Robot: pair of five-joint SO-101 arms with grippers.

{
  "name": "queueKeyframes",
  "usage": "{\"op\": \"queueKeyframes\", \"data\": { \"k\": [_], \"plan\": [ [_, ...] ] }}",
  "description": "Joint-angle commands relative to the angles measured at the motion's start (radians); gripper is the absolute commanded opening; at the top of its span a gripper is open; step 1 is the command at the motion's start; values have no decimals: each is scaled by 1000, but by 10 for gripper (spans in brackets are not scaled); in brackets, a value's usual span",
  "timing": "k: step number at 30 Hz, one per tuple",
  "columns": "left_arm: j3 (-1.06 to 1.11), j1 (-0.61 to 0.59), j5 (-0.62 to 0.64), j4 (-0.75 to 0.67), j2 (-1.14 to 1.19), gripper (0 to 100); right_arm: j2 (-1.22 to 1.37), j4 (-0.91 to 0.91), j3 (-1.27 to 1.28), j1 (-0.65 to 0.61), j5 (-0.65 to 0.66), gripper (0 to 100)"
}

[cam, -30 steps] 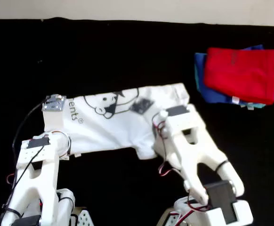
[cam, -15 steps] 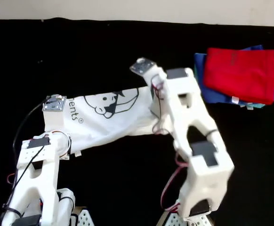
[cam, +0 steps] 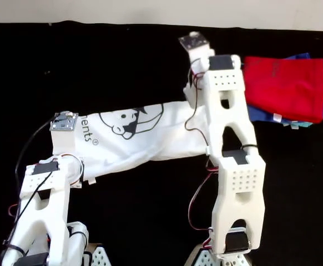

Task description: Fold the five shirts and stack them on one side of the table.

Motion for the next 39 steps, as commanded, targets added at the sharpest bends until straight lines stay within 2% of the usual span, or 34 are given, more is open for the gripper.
{"op": "queueKeyframes", "data": {
  "k": [1, 5, 12, 20, 27, 35, 37, 39],
  "plan": [
    [4, 16, 6, -14, 4, 10, -10, 166, -160, 12, -9, 104],
    [4, 16, 6, -14, 4, 10, 1, 163, -150, 35, 12, 2],
    [4, 16, 6, -14, 4, 10, 28, 154, 99, 50, 55, 5],
    [4, 16, 6, -14, 4, 10, 120, -58, 168, 154, 55, 5],
    [-30, 13, 9, 11, -7, 10, -1, 71, 168, 137, 55, 5],
    [-407, 12, 12, 525, -165, 14, -363, 165, 188, 77, 51, 5],
    [-512, 4, 12, 621, -185, 20, -438, 163, 225, 77, 55, 5],
    [-585, -22, 12, 658, -173, 69, -509, 163, 292, 77, 55, 5]
  ]
}}
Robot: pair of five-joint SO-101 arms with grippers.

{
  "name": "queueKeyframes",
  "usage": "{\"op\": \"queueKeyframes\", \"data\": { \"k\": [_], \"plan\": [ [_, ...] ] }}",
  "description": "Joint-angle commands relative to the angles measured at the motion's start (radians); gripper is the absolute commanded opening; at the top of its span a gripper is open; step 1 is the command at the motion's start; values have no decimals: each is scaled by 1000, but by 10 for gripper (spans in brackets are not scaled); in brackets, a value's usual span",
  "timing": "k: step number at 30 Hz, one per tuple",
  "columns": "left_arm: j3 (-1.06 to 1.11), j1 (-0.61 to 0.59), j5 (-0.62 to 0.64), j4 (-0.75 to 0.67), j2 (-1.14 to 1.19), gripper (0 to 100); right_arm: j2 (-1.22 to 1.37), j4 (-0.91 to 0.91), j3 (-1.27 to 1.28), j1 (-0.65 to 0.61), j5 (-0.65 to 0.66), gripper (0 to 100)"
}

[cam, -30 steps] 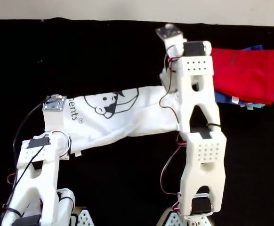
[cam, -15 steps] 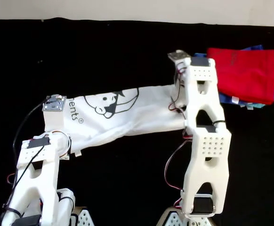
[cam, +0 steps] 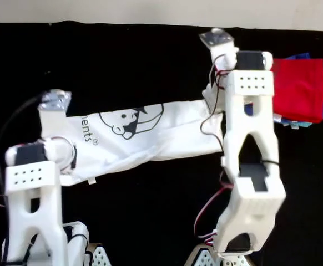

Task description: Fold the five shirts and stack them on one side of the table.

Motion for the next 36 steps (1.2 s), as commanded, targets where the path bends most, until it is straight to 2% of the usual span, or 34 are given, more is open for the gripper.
{"op": "queueKeyframes", "data": {
  "k": [1, 4, 6, 14, 24, 29, 36],
  "plan": [
    [-154, -44, 6, 77, 4, 103, -170, 13, 96, -10, 11, 5],
    [-183, -114, 5, 51, 137, 204, -282, 10, 243, -10, 12, 5],
    [-199, -156, 5, 9, 249, 235, -360, 10, 346, -10, 46, 5],
    [-291, -188, 5, -130, 561, 233, -615, -62, 619, -10, 121, 5],
    [-300, -182, 3, -265, 806, 235, -680, -59, 661, -10, 118, 5],
    [-407, -177, 18, -184, 932, 235, -680, -59, 654, -10, 117, 5],
    [-602, -53, 91, 35, 1082, 229, -682, -47, 651, -12, 115, 5]
  ]
}}
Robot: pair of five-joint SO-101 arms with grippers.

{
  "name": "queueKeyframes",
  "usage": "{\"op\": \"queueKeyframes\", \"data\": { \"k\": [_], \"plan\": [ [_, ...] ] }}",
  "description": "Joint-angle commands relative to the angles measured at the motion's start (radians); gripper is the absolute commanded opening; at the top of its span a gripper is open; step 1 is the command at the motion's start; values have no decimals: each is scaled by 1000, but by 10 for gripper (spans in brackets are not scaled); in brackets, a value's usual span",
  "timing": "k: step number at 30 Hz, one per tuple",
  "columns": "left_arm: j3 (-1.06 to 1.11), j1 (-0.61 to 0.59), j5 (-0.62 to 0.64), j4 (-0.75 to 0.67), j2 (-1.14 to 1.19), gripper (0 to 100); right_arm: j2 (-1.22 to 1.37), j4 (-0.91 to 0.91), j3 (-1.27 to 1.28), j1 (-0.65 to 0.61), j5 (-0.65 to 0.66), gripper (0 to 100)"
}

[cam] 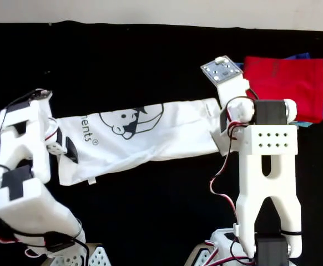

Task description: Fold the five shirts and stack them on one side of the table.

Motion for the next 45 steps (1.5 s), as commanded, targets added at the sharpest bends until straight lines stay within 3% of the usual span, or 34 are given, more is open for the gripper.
{"op": "queueKeyframes", "data": {
  "k": [1, 5, 9, 14, 20, 25, 30, 34, 41, 45],
  "plan": [
    [-99, 73, 25, 91, 59, 206, -35, 13, -8, -12, 6, 5],
    [-188, 65, 23, 149, 125, 0, -77, 35, -2, -33, 5, 5],
    [-254, -27, 5, 170, 163, 5, -185, 28, 4, -54, 5, 5],
    [-337, -219, -126, 195, 173, 8, -292, -12, 163, -59, 5, 5],
    [-532, -430, -249, 299, 179, 8, -389, -217, 529, -58, 5, 5],
    [-639, -458, -302, 414, 179, 8, -453, -441, 846, -54, 5, 5],
    [-656, -398, -308, 483, 171, 8, -496, -664, 1106, -53, 5, 5],
    [-664, -283, -301, 572, 145, 8, -512, -797, 1253, -36, 5, 5],
    [-619, -1, -224, 574, -84, 8, -512, -1098, 1460, 252, 5, 5],
    [-619, 228, -186, 574, -174, 8, -512, -1168, 1518, 314, 5, 5]
  ]
}}
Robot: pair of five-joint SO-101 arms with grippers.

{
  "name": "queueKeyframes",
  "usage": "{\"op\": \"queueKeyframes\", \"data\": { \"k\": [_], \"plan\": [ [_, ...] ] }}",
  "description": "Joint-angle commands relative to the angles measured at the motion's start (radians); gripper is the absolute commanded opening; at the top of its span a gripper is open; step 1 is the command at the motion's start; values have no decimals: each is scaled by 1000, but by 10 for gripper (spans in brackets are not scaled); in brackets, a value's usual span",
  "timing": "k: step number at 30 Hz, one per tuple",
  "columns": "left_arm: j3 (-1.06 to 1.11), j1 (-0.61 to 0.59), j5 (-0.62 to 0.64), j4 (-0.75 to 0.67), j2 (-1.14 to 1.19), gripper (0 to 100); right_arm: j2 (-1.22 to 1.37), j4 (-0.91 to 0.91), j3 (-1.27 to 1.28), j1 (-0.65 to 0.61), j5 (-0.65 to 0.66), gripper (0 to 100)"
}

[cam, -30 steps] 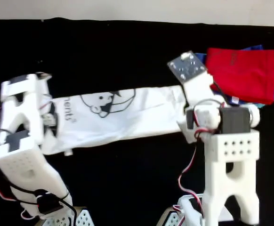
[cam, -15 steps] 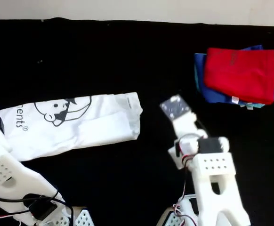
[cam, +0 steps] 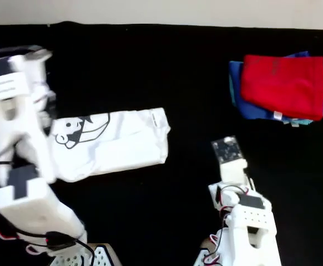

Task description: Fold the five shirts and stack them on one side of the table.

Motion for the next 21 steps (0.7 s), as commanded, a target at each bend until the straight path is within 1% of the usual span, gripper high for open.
{"op": "queueKeyframes", "data": {
  "k": [1, 6, 9, 16, 21],
  "plan": [
    [-12, 226, 37, 17, -105, 8, -2, -59, 38, 79, 5, 5],
    [-12, 493, 98, 15, -105, 8, -2, -59, 38, 82, 5, 5],
    [-16, 604, 124, -48, -61, 8, -2, -59, 38, 82, 5, 5],
    [-16, 742, 138, -206, 153, 8, -2, -59, 38, 82, 3, 5],
    [-18, 762, 138, -270, 254, 14, -2, -59, 38, 82, 3, 5]
  ]
}}
